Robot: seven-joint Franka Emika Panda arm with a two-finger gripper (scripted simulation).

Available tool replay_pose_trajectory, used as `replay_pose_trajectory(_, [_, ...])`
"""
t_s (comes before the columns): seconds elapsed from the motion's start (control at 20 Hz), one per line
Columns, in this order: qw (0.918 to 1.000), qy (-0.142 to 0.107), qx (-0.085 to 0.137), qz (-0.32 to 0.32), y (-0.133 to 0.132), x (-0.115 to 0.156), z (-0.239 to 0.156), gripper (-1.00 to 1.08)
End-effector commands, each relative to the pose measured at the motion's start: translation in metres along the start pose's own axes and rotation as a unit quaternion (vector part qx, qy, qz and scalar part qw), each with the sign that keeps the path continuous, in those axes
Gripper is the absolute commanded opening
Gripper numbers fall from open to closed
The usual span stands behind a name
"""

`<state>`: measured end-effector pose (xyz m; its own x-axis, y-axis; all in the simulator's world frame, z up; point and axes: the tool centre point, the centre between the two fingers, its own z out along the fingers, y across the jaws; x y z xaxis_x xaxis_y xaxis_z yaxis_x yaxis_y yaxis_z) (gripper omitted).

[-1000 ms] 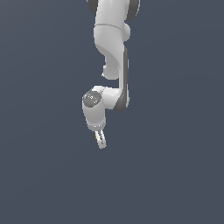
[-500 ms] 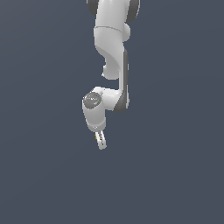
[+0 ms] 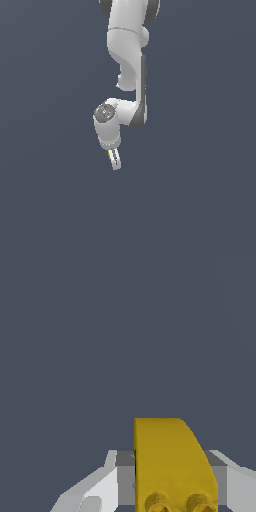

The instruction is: Pick up the object and move it to a goal position.

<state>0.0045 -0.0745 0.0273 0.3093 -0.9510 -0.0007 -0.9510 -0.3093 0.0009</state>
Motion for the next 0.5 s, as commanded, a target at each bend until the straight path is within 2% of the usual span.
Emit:
replay_pose_trajectory(0.0, [1.0000,0.000,0.001,0.000,0.001,0.001,-0.007,-1.00])
replay_pose_trajectory(0.45, [1.0000,-0.001,0.001,0.001,0.015,0.008,-0.061,-1.00])
